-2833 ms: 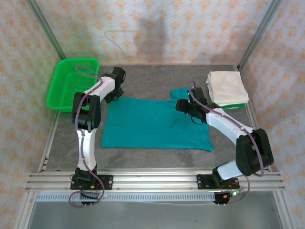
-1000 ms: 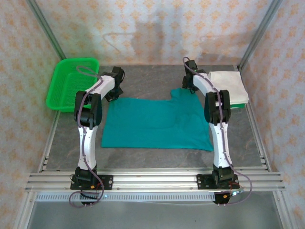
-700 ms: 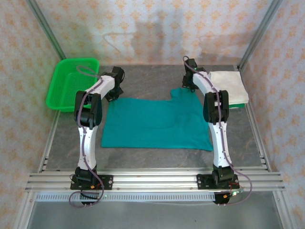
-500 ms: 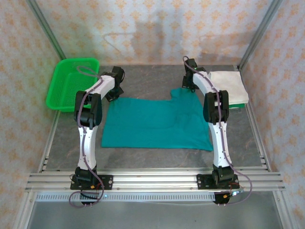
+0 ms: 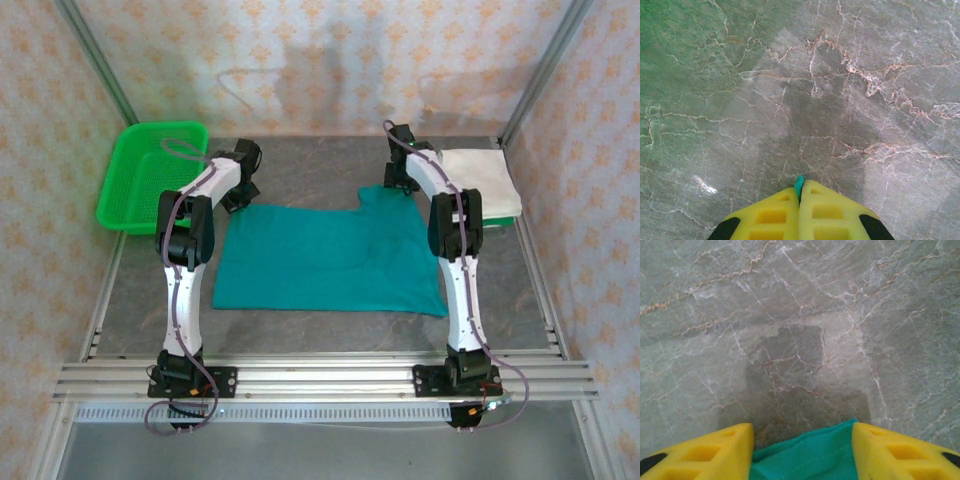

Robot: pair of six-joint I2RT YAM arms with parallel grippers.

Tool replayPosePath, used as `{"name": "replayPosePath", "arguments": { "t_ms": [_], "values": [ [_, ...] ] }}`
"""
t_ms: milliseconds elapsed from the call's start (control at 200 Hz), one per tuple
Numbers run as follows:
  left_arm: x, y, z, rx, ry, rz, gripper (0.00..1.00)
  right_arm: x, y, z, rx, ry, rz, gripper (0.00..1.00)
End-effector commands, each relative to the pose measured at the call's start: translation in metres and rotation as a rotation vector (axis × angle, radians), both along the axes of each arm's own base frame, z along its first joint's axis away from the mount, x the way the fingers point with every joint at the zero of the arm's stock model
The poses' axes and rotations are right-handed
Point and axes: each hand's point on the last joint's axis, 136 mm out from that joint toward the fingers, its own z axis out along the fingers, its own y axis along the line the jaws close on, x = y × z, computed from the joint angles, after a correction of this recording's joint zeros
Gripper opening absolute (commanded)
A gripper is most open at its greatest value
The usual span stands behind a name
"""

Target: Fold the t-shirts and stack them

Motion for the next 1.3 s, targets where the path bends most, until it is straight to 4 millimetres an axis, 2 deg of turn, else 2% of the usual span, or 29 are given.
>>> {"name": "replayPosePath", "arguments": {
  "t_ms": [0,110,175,370,500,640,741,836,916,1061,1171,1296],
  "values": [
    [-0.010,-0.001,-0.006,-0.023,0.047,-0.006,0.00,-0.001,-0.007,0.041,-0.014,-0.058,0.004,0.59],
    [-0.010,-0.002,-0.007,-0.026,0.048,-0.007,0.00,0.001,-0.007,0.051,-0.015,-0.083,-0.002,0.63],
    [-0.010,-0.002,-0.008,-0.028,0.048,-0.007,0.00,0.000,-0.009,0.050,-0.021,-0.080,-0.005,0.65],
    [-0.011,-0.002,-0.009,-0.027,0.051,-0.011,0.00,-0.012,-0.009,0.025,-0.023,-0.018,-0.010,0.62],
    [-0.013,-0.002,-0.011,-0.030,0.056,-0.010,0.00,-0.013,-0.009,0.008,-0.018,0.009,-0.015,0.60],
    [-0.014,-0.002,-0.012,-0.029,0.059,-0.011,0.00,-0.015,-0.008,-0.009,-0.016,0.051,-0.020,0.53],
    [-0.014,-0.002,-0.011,-0.027,0.059,-0.012,0.00,-0.015,-0.008,-0.012,-0.010,0.065,-0.029,0.43],
    [-0.014,-0.002,-0.011,-0.028,0.058,-0.012,0.00,-0.015,-0.007,-0.014,0.000,0.070,-0.029,0.40],
    [-0.014,-0.003,-0.011,-0.031,0.057,-0.012,0.00,-0.016,-0.006,-0.016,0.004,0.080,-0.027,0.27],
    [-0.013,-0.003,-0.008,-0.038,0.049,-0.014,0.00,-0.015,-0.007,-0.010,-0.001,0.071,-0.026,0.00],
    [-0.010,-0.007,-0.002,-0.054,0.033,-0.022,0.00,-0.011,-0.006,0.003,0.007,0.038,-0.019,0.00],
    [-0.007,-0.010,0.011,-0.071,0.004,-0.027,0.00,-0.007,-0.004,0.029,0.023,-0.022,-0.017,0.00]
  ]
}}
